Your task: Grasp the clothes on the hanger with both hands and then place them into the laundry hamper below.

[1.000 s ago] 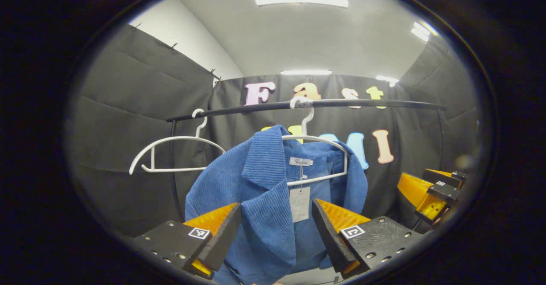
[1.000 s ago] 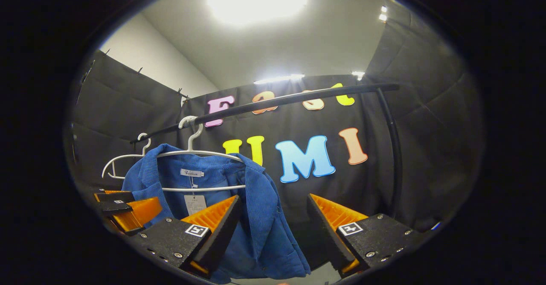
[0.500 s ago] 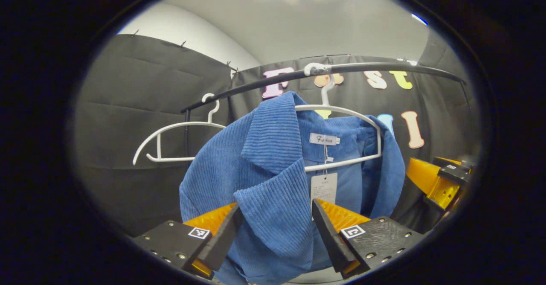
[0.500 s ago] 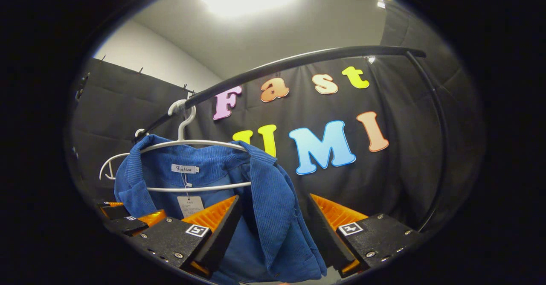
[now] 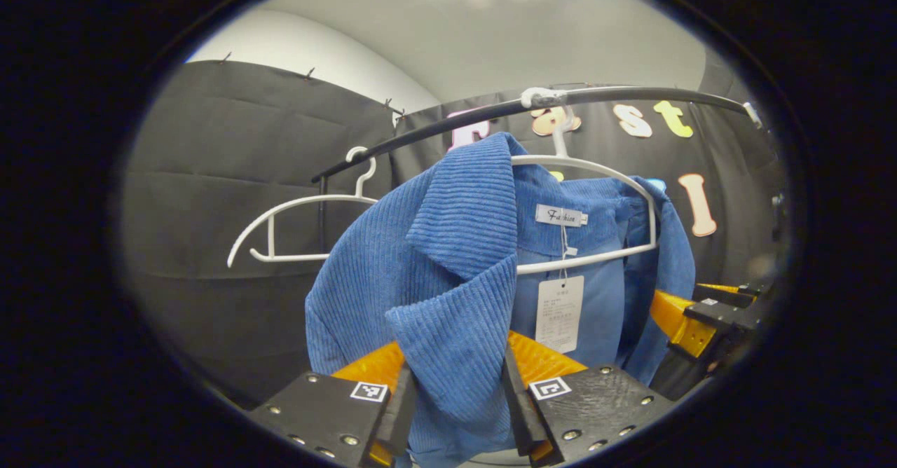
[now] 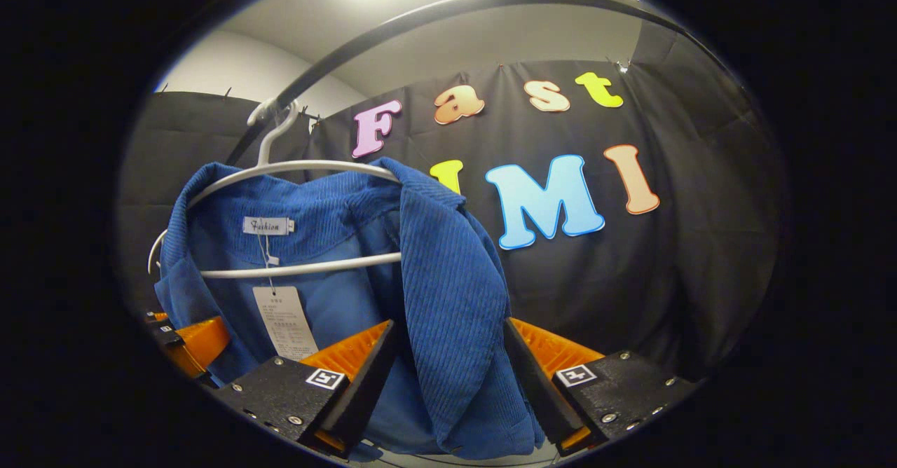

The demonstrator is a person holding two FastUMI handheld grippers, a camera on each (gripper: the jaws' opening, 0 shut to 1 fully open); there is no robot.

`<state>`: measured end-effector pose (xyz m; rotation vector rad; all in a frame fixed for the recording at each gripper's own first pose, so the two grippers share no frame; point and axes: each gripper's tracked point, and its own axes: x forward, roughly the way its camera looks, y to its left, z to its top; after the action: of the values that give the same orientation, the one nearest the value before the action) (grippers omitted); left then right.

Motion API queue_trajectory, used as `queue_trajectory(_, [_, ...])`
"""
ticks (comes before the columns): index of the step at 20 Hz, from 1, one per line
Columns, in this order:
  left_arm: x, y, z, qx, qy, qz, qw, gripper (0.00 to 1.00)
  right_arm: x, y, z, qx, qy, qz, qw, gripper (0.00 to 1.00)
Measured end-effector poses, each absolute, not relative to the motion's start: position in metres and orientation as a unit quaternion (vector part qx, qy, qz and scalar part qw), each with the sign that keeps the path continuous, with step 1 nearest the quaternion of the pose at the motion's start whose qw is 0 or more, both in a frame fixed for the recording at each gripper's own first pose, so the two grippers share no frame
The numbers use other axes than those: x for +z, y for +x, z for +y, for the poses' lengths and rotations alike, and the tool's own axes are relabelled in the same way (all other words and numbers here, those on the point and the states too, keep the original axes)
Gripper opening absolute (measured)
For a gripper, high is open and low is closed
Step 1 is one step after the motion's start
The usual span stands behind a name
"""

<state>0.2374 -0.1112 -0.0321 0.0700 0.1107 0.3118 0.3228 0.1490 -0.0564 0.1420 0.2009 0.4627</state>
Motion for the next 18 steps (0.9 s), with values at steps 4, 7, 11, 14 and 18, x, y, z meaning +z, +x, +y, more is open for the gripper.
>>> queue_trajectory(4, [-0.031, 0.235, -0.113, 0.138, 0.027, 0.053, 0.989, 0.50, -0.058, 0.325, 0.152, 0.229, 0.077, 0.097, 0.965, 0.55])
queue_trajectory(7, [-0.026, 0.230, -0.106, 0.146, 0.034, 0.047, 0.988, 0.27, -0.046, 0.325, 0.154, 0.237, 0.071, 0.078, 0.966, 0.13])
queue_trajectory(11, [-0.019, 0.227, -0.111, 0.129, 0.039, 0.039, 0.990, 0.07, -0.023, 0.310, 0.161, 0.264, 0.034, 0.030, 0.963, 0.00])
queue_trajectory(14, [-0.001, 0.212, -0.109, 0.125, 0.053, 0.024, 0.990, 0.05, 0.003, 0.303, 0.151, 0.251, 0.031, -0.006, 0.967, 0.00])
queue_trajectory(18, [0.030, 0.192, -0.100, 0.124, 0.067, 0.005, 0.990, 0.01, 0.041, 0.306, 0.135, 0.233, 0.024, -0.053, 0.971, 0.00])
